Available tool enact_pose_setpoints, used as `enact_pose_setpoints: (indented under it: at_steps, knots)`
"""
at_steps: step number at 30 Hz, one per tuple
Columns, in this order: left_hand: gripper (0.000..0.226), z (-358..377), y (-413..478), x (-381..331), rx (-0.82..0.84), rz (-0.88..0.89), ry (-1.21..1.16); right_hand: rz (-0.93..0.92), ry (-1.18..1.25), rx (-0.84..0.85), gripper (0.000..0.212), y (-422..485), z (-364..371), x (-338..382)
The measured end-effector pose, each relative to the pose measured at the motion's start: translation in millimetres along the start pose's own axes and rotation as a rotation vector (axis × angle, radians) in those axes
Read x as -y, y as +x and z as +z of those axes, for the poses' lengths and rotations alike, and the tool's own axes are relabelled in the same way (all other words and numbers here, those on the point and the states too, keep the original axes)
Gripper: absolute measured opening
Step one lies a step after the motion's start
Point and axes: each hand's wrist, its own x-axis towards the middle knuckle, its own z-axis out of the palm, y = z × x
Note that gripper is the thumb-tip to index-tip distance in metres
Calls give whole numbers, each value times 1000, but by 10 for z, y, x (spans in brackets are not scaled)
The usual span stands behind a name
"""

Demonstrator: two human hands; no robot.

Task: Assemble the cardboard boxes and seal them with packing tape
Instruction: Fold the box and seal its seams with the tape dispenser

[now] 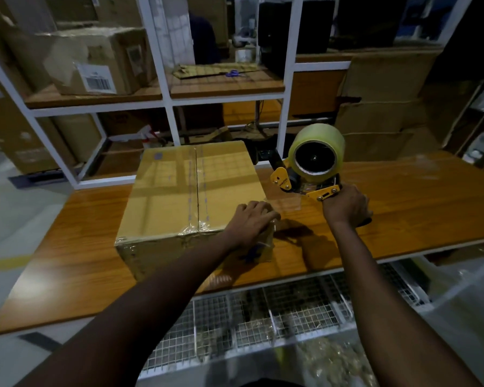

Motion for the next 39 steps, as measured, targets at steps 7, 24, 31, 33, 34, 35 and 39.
enact_pose_setpoints:
  at_steps: [7,24,31,33,34,35,39]
  knots:
    - [23,3,111,-107,28,-78,-69,-9,26,27,15,252,82,-44]
    - [54,-71,2,-132,-37,-230,-331,-86,102,100,11,285,232,52]
    - [76,-31,-524,256,98,-380,48,-111,120,123,9,105,288,244]
    - [92,-61,-813,517,74,-474,78,-137,127,133,11,7,310,347]
    - [100,-70,-962,648,54,-516,76,-157,131,136,12,-50,322,404]
    - [108,-101,-1116,764,38,-563,66,-174,136,141,13,-109,336,470]
    - [99,-236,-1623,1116,63,-797,-12,-217,144,172,14,-359,406,751]
